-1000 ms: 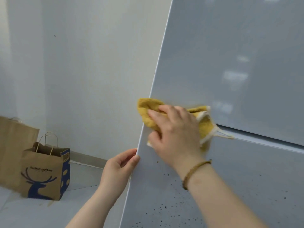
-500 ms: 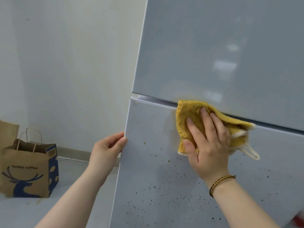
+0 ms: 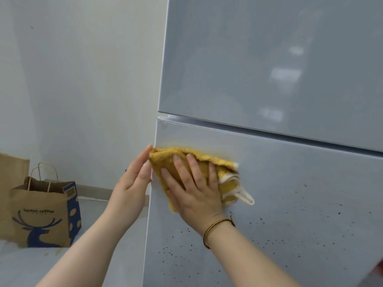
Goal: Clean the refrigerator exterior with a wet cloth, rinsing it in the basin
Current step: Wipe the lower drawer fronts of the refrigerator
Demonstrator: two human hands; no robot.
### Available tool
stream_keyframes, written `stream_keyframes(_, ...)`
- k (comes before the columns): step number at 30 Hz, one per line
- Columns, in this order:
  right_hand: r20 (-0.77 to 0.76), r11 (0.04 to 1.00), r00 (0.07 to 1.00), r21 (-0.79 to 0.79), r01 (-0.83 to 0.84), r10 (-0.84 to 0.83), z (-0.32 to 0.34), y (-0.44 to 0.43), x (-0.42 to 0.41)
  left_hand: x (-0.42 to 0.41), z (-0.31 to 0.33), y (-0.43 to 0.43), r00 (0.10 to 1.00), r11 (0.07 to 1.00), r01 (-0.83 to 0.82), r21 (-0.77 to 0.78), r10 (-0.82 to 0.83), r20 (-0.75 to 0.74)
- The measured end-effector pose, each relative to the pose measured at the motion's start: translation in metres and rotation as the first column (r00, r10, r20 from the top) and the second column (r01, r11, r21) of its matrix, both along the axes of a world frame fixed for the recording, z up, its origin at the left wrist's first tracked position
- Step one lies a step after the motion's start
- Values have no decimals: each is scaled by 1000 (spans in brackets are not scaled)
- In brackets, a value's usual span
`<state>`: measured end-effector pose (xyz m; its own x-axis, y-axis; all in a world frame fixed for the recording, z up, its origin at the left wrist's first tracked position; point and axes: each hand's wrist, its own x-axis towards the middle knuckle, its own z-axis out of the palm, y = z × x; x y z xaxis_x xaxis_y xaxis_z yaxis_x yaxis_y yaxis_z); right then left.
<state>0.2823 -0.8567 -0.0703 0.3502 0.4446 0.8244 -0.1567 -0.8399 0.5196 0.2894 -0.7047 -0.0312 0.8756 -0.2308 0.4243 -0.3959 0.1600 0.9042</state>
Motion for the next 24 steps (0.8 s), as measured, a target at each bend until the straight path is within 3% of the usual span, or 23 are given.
stream_keyframes(5,-93,958,994,-278,-76,52,2,-31,-11,-2,8,14,992,989,125,79,-124,-15)
stream_keyframes(7,5,977,996,-197,-87,90,38,-42,-14,-4,7,13,993,986,120,117,-120,-2)
stream_keyframes(11,274,984,962,172,-45,-3,72,-49,-14,-9,0,2,996,980,48,196,-61,64)
stream_keyframes(14,258,973,965,230,-27,-35,33,-43,-12,-10,-7,-5,990,969,-3,246,-31,134)
stream_keyframes(17,96,999,995,48,5,-10,-18,-48,-21,-9,-13,-9,985,958,-31,284,-19,169)
stream_keyframes(20,-25,984,1000,-177,-11,6,-30,-61,-31,-10,-15,-15,977,951,-89,296,26,213)
stream_keyframes(22,-66,964,997,-260,-58,42,-16,-71,-34,-11,-19,-21,963,934,-185,307,110,247)
stream_keyframes(24,-53,956,996,-283,-81,69,5,-91,-41,-13,-25,-23,905,853,-362,376,224,362)
